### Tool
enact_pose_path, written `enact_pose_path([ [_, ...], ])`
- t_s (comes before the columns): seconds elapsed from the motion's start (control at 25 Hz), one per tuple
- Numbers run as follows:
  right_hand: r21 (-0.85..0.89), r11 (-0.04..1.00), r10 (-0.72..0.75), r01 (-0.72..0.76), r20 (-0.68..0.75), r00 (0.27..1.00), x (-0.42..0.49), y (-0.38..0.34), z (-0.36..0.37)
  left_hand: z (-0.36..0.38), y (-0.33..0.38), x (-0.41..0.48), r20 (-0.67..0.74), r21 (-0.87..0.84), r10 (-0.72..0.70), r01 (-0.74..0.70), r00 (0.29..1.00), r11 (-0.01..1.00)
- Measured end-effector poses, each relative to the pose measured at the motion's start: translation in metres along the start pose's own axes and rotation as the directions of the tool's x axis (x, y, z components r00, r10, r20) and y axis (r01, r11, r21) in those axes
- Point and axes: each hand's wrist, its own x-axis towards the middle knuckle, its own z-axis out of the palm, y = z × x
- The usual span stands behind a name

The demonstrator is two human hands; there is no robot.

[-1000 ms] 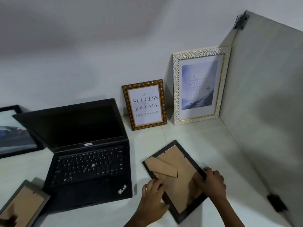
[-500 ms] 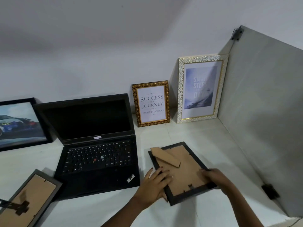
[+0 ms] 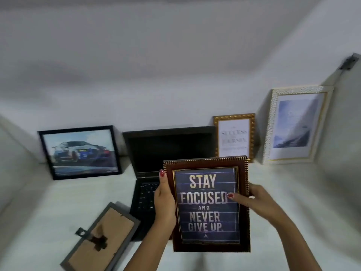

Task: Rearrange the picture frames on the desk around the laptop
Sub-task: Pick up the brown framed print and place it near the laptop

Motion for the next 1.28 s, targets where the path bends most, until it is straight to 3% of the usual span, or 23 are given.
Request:
enact_pose_path([
  [0.12,0.24,0.97,-0.021,0.027,-0.026,0.999,0.013,-0.012,0.089,-0.092,0.015,0.02,0.082,0.002,-0.128,0.128,0.988,0.992],
  [0.32,0.341,0.931,-0.145,0.129,0.022,0.989,0.047,-0.04,0.225,-0.238,0.023,0.05,0.177,-0.003,-0.287,0.293,0.941,0.956],
  [0.48,0.435,0.893,-0.195,0.11,0.155,0.969,0.075,-0.055,0.309,-0.322,0.025,0.068,0.217,-0.132,-0.389,0.422,0.895,0.897],
  [0.72,0.375,0.927,-0.135,0.02,0.282,0.95,0.127,-0.057,0.389,-0.389,0.027,0.101,0.323,-0.318,-0.277,0.379,0.905,0.869],
  [0.8,0.322,0.947,-0.131,0.027,0.308,0.942,0.143,-0.058,0.406,-0.397,0.032,0.106,0.305,-0.316,-0.24,0.335,0.922,0.887],
  [1.04,0.18,0.981,-0.133,0.072,0.356,0.925,0.194,-0.042,0.459,-0.43,-0.002,0.148,-0.013,-0.398,-0.295,0.266,0.955,0.878],
  [1.28,0.083,0.996,-0.066,0.031,0.463,0.884,0.212,-0.031,0.487,-0.462,-0.034,0.168,-0.055,-0.395,-0.344,0.296,0.937,0.869],
])
